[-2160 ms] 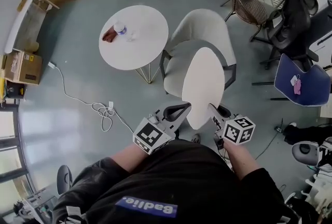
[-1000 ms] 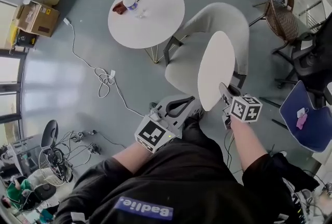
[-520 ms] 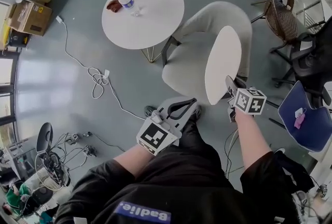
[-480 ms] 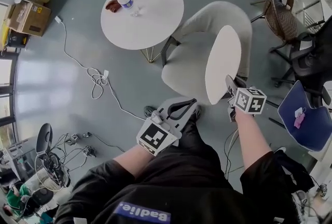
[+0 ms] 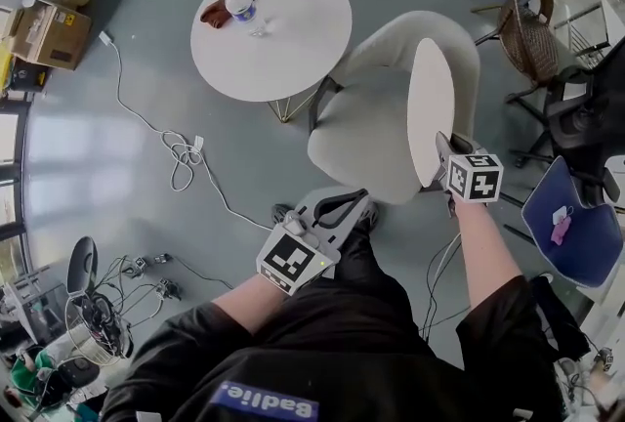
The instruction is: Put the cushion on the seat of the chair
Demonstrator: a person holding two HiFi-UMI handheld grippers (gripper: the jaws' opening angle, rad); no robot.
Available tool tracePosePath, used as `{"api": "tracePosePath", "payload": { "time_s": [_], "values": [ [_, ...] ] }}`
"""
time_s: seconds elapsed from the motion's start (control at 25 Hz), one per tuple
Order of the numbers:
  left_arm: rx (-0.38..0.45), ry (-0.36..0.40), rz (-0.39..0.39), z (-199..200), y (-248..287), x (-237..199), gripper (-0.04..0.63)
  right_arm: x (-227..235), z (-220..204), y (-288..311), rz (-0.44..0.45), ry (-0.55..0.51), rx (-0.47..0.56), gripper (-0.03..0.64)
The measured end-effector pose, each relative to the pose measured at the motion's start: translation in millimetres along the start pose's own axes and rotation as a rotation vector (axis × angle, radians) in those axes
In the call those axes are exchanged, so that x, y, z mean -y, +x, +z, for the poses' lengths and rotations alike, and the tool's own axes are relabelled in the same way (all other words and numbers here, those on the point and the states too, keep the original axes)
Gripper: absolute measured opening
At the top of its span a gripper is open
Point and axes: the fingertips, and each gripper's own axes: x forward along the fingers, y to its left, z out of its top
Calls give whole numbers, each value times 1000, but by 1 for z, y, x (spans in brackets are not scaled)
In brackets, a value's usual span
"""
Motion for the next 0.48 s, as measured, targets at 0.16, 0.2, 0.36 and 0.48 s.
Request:
{"api": "tracePosePath", "payload": {
  "time_s": [0.16, 0.2, 0.36, 0.48],
  "values": [
    [2, -1, 23, 6, -6, -11, 15, 8, 13, 8, -48, -132, -34, 66],
    [1, -4, 29, 5, -7, -13, 16, 11, 16, 11, -62, -163, -43, 66],
    [-6, -23, 50, 0, -6, -22, 17, 17, 18, 30, -112, -288, -82, 66],
    [-13, -34, 62, -6, -7, -25, 17, 11, 8, 51, -141, -367, -123, 66]
  ]
}}
